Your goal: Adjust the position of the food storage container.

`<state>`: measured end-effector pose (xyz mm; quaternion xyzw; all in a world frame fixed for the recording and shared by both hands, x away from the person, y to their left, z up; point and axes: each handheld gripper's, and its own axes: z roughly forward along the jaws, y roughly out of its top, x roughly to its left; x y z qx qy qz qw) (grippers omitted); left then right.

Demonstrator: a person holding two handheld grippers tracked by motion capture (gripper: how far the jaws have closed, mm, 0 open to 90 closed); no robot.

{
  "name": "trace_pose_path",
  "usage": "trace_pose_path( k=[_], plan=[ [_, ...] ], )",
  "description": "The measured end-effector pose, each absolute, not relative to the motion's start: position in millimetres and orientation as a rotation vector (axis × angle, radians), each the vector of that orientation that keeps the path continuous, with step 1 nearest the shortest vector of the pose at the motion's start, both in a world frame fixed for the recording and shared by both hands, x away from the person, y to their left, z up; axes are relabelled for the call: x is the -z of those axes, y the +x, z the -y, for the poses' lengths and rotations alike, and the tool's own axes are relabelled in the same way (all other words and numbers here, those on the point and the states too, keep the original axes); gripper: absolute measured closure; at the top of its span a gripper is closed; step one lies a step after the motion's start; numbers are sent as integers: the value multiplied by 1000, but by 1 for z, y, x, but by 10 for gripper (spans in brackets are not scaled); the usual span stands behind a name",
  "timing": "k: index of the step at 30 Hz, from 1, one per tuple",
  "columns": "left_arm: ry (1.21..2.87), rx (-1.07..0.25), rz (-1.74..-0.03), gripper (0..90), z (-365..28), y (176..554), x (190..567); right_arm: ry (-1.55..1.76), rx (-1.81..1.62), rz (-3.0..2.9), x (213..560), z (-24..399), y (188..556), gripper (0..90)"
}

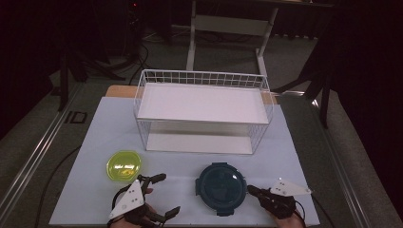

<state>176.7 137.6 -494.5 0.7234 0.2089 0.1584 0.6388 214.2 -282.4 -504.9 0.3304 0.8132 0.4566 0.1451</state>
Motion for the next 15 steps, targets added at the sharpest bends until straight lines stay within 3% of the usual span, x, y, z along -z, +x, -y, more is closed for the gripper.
trace_pose_path(
  k=[15],
  plan=[
    [1668,-351,-467,5,-137,176,496,883,-1396,-2381,500,246,225,900]
  ],
)
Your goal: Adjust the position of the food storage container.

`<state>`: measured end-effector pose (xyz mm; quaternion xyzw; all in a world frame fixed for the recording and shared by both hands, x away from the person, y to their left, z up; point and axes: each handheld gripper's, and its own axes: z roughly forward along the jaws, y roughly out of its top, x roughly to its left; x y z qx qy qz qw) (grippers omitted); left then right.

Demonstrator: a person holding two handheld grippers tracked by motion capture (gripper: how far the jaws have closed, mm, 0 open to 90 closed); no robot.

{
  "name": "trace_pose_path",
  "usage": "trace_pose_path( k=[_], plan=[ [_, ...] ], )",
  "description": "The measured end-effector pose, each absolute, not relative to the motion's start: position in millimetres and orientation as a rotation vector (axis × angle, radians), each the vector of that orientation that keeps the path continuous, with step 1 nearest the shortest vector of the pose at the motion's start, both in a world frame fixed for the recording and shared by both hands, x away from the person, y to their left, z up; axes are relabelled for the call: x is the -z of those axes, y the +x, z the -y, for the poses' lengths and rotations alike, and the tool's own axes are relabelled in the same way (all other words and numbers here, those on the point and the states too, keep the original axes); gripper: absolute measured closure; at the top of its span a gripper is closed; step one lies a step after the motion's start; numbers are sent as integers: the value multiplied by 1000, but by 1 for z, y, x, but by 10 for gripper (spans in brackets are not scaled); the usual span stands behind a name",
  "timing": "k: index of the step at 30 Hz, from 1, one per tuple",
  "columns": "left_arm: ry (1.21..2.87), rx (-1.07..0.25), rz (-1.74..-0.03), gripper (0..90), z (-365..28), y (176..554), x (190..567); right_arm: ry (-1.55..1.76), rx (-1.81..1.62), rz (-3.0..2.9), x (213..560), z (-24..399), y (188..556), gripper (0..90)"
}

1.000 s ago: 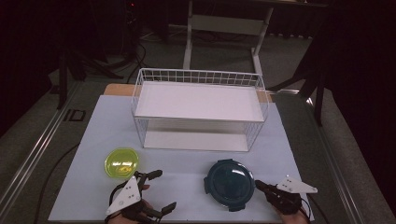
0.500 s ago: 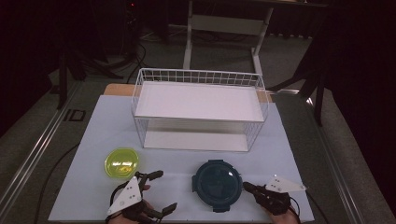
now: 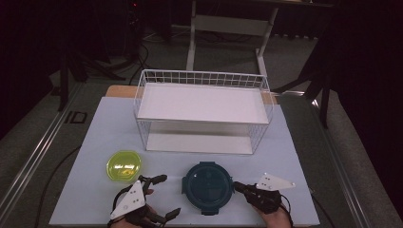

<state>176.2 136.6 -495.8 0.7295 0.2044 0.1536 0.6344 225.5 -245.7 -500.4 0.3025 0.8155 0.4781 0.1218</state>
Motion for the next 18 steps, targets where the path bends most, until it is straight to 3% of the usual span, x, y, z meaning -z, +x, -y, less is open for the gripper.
trace_pose_path(
  k=[7,8,11,12,13,14,18],
  plan=[
    [1665,-348,-465,5,-137,176,495,872,-1360,-2353,500,245,223,859],
    [1666,-347,-462,5,-137,176,494,864,-1372,-2327,497,248,222,703],
    [1671,-348,-460,5,-137,176,494,813,-1402,-2299,491,251,219,452],
    [1675,-349,-462,5,-136,176,494,798,-1431,-2300,490,252,218,386],
    [1675,-349,-462,6,-136,176,494,798,-1431,-2300,490,252,218,386],
    [1681,-353,-465,6,-136,176,494,777,-1468,-2307,487,253,218,213],
    [1701,-353,-462,5,-134,176,491,786,-1503,-2271,480,254,218,129]
  ],
)
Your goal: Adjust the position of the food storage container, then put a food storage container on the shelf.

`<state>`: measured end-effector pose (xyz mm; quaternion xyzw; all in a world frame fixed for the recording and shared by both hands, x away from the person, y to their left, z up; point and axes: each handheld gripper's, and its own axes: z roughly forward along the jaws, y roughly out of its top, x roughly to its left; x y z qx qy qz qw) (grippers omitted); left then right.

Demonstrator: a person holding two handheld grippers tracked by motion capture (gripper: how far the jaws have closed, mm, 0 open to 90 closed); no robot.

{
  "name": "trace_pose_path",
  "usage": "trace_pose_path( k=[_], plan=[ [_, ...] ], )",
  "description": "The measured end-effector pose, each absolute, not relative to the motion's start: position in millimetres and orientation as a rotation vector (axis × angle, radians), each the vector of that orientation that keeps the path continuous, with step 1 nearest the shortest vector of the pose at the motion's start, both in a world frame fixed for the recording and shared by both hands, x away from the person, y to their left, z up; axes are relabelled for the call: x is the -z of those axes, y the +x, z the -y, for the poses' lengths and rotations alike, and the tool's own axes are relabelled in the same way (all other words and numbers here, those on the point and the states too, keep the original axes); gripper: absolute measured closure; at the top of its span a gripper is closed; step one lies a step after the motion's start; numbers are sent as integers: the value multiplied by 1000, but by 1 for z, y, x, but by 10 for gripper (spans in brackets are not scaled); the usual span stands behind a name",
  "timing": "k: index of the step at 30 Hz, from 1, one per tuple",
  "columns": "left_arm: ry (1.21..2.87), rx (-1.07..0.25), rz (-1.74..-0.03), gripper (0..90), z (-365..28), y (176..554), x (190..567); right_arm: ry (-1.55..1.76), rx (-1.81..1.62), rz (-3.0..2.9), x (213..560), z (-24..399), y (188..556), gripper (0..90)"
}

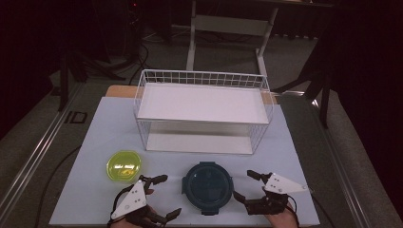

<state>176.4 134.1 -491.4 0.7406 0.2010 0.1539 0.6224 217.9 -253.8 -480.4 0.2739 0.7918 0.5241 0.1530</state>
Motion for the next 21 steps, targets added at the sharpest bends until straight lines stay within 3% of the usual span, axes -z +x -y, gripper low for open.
trace_pose_path(
  k=[11,17,21],
  plan=[
    [1742,-338,-492,6,-128,188,474,786,-1471,-2200,467,253,215,200],
    [1794,-297,-536,40,-119,200,464,815,-1477,-2180,457,253,211,136],
    [1790,-312,-600,13,-116,204,461,860,-1487,-2173,454,247,214,98]
  ],
)
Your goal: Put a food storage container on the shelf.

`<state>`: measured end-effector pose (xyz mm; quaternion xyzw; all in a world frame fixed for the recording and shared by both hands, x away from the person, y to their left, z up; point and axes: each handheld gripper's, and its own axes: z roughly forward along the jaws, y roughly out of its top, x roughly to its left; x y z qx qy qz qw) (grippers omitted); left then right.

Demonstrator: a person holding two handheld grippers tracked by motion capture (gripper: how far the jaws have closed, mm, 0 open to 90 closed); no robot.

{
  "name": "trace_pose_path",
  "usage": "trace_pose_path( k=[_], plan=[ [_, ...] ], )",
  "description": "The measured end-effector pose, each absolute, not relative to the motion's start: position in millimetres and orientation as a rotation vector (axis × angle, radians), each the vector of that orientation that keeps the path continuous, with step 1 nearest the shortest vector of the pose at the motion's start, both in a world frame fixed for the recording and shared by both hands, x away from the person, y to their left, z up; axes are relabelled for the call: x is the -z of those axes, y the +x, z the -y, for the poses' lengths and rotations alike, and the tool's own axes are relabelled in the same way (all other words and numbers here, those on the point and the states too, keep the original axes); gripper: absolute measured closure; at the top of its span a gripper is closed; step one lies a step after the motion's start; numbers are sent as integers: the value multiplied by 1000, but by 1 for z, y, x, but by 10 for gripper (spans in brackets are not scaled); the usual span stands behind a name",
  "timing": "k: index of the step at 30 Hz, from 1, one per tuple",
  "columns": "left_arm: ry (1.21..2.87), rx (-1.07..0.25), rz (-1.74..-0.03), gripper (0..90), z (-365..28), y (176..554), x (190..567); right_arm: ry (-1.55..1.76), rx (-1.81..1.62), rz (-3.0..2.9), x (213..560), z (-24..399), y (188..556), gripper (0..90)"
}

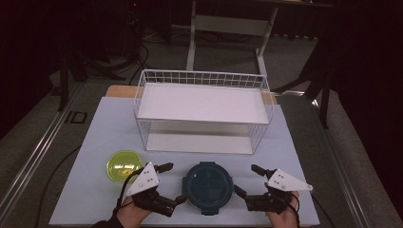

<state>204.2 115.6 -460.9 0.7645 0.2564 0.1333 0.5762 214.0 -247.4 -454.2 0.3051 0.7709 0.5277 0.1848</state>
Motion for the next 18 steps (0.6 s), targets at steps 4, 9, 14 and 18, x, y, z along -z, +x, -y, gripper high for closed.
trace_pose_path(
  k=[4,9,14,18],
  plan=[
    [1832,-146,-704,6,-108,215,459,922,-1474,-2186,456,243,219,95],
    [1847,-47,-808,6,-98,227,468,1011,-1490,-2249,463,237,227,96],
    [1818,62,-910,7,-98,235,481,1174,-1528,-2303,472,240,236,134],
    [1816,112,-988,7,-101,241,492,1264,-1524,-2333,476,242,240,140]
  ],
)
